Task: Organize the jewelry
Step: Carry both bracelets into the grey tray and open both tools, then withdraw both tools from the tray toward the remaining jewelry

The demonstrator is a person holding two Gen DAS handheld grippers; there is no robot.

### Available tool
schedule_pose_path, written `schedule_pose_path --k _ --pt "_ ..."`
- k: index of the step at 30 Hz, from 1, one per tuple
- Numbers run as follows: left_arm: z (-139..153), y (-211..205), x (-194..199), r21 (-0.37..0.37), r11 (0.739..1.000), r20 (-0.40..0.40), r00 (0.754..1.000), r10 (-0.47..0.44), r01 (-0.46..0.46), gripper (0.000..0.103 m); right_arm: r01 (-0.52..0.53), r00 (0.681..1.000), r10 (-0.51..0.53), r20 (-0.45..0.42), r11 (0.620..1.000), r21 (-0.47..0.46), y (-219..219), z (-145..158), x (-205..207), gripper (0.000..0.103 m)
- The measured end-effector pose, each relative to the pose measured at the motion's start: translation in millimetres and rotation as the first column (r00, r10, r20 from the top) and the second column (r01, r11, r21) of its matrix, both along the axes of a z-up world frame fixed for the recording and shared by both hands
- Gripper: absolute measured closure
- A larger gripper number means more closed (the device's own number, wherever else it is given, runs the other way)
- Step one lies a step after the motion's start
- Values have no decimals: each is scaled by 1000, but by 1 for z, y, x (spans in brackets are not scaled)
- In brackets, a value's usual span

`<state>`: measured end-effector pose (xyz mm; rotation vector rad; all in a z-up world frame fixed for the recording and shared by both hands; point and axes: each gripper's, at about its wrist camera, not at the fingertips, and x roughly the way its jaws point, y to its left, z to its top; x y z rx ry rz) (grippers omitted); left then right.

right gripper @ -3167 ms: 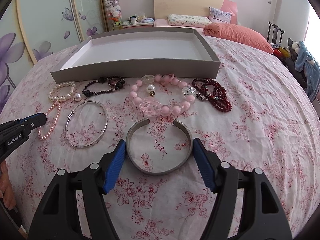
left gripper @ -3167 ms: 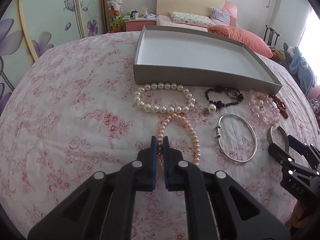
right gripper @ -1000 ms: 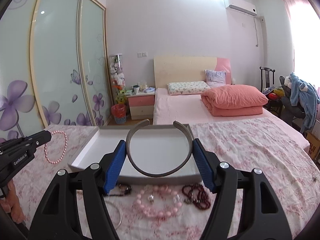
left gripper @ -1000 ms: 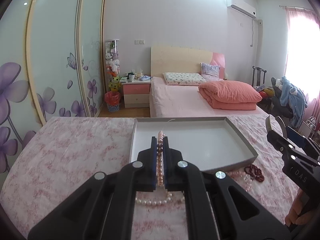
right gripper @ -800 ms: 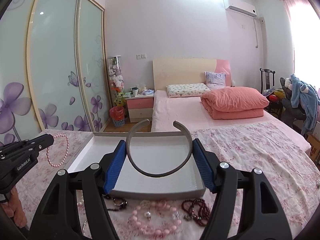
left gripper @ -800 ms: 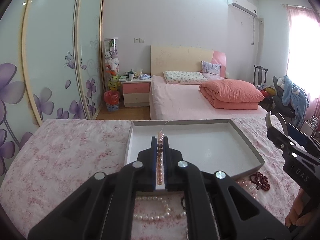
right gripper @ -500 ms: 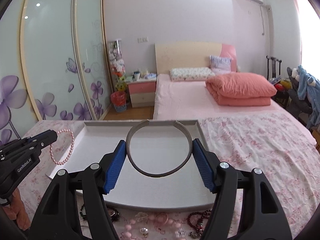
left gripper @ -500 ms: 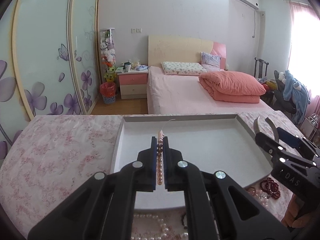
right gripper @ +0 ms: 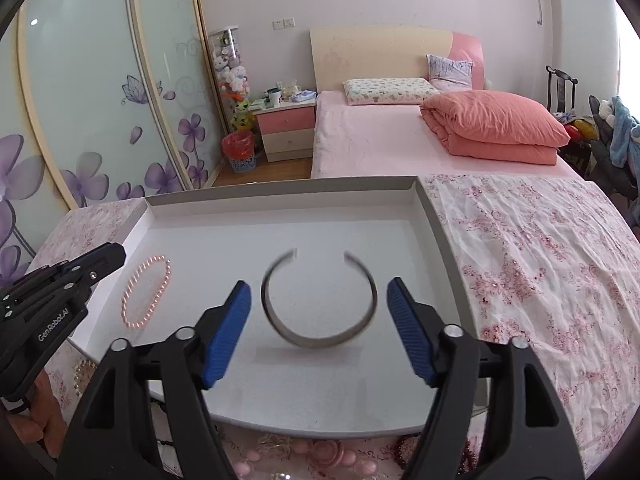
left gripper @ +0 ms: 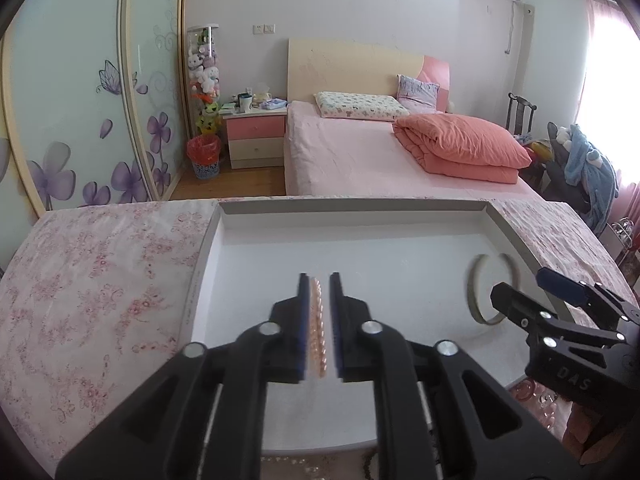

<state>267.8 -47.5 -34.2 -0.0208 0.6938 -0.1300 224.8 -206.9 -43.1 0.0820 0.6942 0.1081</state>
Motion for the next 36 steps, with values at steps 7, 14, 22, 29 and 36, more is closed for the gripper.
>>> schedule_pose_path --k 7,14,22,29,36 --pt "12 17 -2 -27 998 18 998 57 -57 79 10 999 -9 44 1000 -11 -8 13 -10 26" --pt "28 28 -21 -2 996 51 995 91 -91 79 24 998 -23 65 1000 -9 -15 22 -24 26" --pt "29 44 -74 36 996 54 995 83 -85 71 61 997 -60 50 998 -18 -37 21 -63 27" --pt "14 53 -125 54 998 22 999 36 -37 59 93 995 -96 -32 993 -74 -54 -2 -90 28" --pt "10 46 -142 24 1000 -4 1000 -9 9 52 123 980 -137 -148 988 -98 -69 -28 -89 34"
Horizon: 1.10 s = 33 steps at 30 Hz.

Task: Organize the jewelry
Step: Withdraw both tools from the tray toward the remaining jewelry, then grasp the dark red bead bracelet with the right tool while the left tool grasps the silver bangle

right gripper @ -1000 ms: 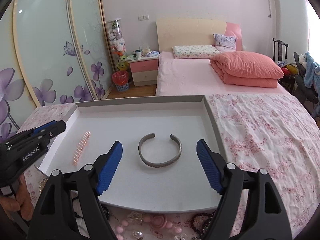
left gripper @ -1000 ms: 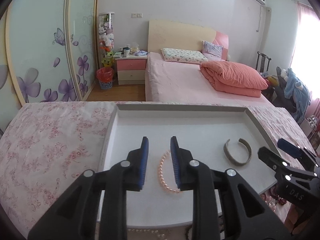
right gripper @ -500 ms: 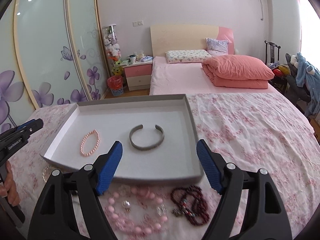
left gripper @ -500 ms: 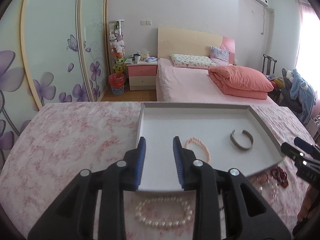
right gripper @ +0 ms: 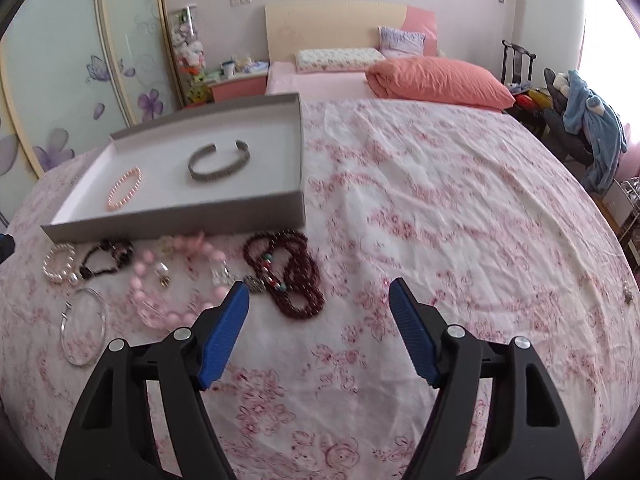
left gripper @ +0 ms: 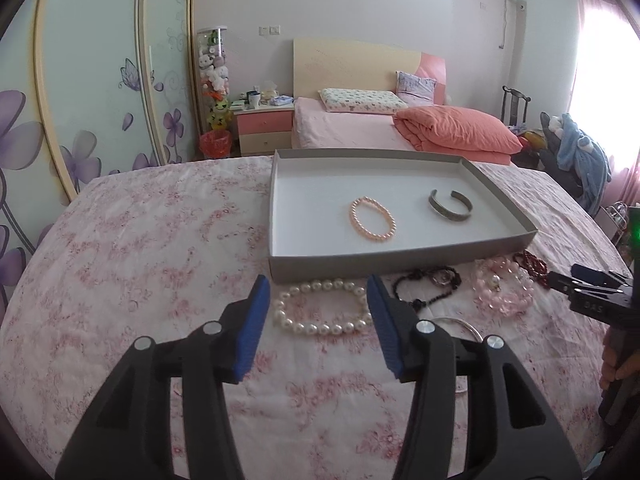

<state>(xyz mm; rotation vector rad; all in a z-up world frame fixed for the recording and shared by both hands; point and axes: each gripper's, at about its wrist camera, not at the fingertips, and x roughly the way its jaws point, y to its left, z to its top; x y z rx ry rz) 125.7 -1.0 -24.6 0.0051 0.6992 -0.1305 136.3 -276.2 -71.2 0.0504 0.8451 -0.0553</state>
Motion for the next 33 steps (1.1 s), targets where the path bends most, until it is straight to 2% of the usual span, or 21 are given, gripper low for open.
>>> schedule_pose_path --k 2,9,12,14,16,25,27,33 --pt "-1 -3 -1 -4 1000 -4 1000 -14 14 52 -15 1000 15 -14 1000 -6 2 -4 3 39" --pt "-6 -11 -4 -21 999 -33 998 -45 44 49 -47 998 46 -49 999 -20 11 -10 25 44" --pt "-7 -16 -6 -24 998 -38 998 -58 57 48 -54 998 53 -39 999 -9 11 -10 29 61" --pt "-7 -19 -8 -29 997 -42 997 -71 70 48 -53 998 53 -37 999 -1 9 -9 27 79" --pt "-8 -22 -10 -31 996 -45 995 -83 82 46 -52 998 52 -33 999 9 7 -9 21 87" --pt "-25 -47 -15 -30 986 -120 979 -166 164 34 -43 999 44 -27 998 35 9 -8 -18 89" --pt "-30 -55 -15 -16 983 -142 973 -181 181 28 -41 999 42 -27 998 38 10 -8 -21 89" --pt "-48 -82 -8 33 980 -222 958 -183 195 20 -41 999 42 -26 998 40 10 -9 -22 89"
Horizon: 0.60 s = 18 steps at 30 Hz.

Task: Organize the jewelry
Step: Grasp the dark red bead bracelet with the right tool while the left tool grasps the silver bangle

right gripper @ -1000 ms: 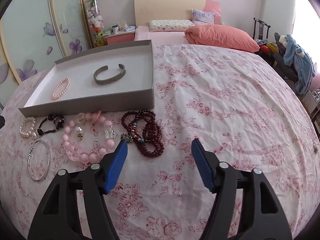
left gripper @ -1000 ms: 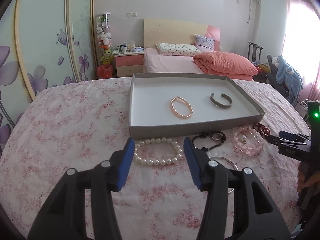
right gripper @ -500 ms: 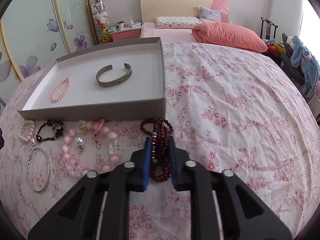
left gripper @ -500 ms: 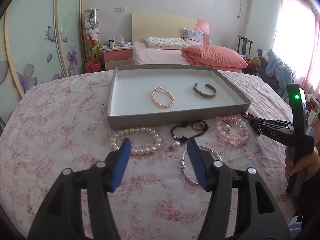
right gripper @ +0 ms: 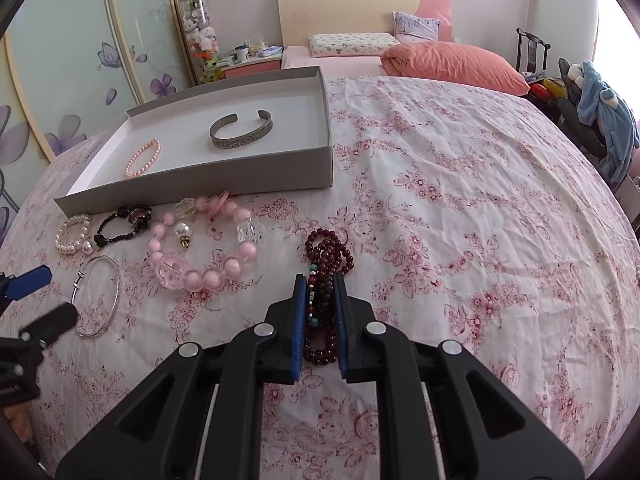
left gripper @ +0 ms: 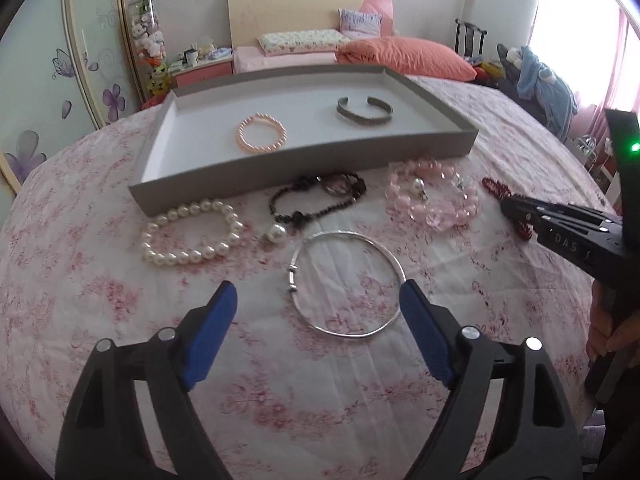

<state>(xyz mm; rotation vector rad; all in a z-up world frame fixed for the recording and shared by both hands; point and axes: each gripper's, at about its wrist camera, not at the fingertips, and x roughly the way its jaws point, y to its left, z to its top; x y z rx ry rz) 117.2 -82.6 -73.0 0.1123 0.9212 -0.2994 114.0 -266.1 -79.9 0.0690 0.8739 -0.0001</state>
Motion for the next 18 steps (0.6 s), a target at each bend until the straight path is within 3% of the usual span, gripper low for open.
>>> schedule_pose_path --k 6,11,13,15,18 --pt "-13 -22 9 53 998 -37 999 17 -15 17 0 1000 0 -1 1000 12 0 0 -1 89" --pt "-14 -27 17 54 997 -28 998 54 -53 17 1 1000 -1 -1 1000 15 -1 1 0 89" --pt "-13 -27 20 49 996 -22 997 72 -71 21 1 1000 0 -1 1000 14 -1 1 0 89" --pt "-12 -28 20 44 996 -7 997 77 -76 33 1 1000 -1 -1 1000 15 -1 1 0 89" --pt "-12 -26 20 40 995 -5 996 88 -87 33 0 1000 0 -1 1000 14 -1 1 0 89"
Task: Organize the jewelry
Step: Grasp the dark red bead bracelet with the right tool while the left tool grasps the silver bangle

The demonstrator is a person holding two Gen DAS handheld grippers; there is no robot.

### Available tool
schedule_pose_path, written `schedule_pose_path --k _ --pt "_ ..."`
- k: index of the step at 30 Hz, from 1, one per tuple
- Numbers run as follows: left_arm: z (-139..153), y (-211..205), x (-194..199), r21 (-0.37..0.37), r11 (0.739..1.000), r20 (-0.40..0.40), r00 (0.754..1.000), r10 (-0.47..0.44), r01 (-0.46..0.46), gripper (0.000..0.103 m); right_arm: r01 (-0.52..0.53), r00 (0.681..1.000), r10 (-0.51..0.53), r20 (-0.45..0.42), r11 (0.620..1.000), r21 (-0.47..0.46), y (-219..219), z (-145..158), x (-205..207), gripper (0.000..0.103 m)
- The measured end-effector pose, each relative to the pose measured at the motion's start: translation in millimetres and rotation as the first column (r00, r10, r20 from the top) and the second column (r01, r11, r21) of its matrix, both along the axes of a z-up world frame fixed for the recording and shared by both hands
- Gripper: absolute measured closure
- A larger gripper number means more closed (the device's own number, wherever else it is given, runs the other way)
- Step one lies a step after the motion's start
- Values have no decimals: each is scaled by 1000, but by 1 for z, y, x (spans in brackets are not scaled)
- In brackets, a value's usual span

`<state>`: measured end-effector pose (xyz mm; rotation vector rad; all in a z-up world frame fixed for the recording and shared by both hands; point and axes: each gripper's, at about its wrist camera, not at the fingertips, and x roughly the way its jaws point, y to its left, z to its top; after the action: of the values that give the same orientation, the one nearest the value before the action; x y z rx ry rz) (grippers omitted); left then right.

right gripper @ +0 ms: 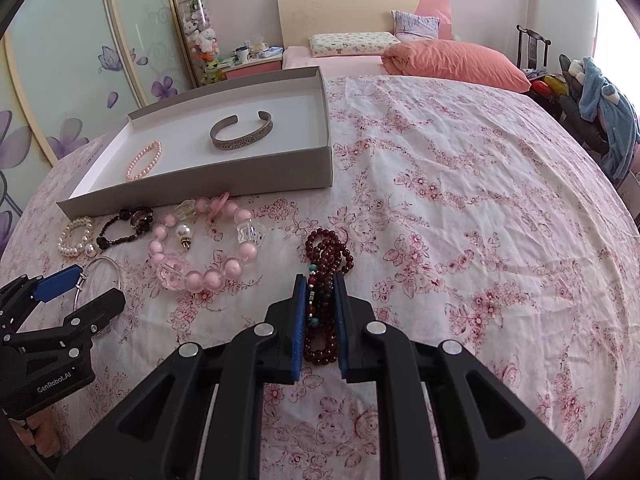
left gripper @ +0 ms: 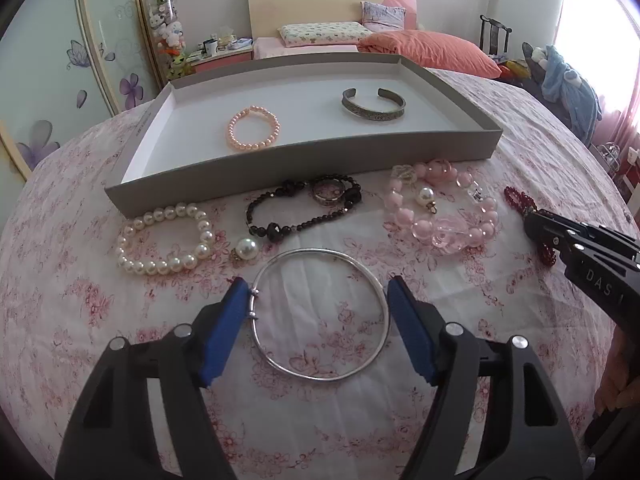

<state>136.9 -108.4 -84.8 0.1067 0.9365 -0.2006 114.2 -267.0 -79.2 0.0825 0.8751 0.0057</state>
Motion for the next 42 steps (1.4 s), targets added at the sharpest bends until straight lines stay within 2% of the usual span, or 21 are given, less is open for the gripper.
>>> schedule_pose_path --k 4,8,10,13,19,27,33,38,42 --pt "0 1 0 3 1000 2 1000 -1 1 33 0 1000 0 0 1000 -2 0 0 0 89" --pt "-1 2 0 7 1000 5 1000 10 -11 28 0 1000 0 -1 1000 -1 0 0 0 89" --pt "0 3 -1 4 1000 6 1000 4 -4 33 0 1000 0 -1 1000 -4 0 0 0 89" --pt "1 4 -2 0 1000 2 1000 2 -2 34 0 1000 0 -1 1000 -6 0 0 0 89" --pt "1 31 -14 4 999 -7 999 39 -39 34 -6 1000 6 -3 1000 -21 2 0 0 89" --pt "2 89 -21 12 991 -5 991 133 -133 33 -72 997 72 -10 997 -25 21 1 -6 89" --pt "2 94 -24 11 991 7 991 134 -134 33 -66 998 66 -5 997 -35 22 0 -6 88" --pt "3 96 -25 2 990 8 990 138 -138 34 -55 998 55 3 998 -4 19 1 -8 90" --pt "4 100 -26 -7 988 9 988 154 -154 34 -52 998 51 46 998 21 17 11 -12 94"
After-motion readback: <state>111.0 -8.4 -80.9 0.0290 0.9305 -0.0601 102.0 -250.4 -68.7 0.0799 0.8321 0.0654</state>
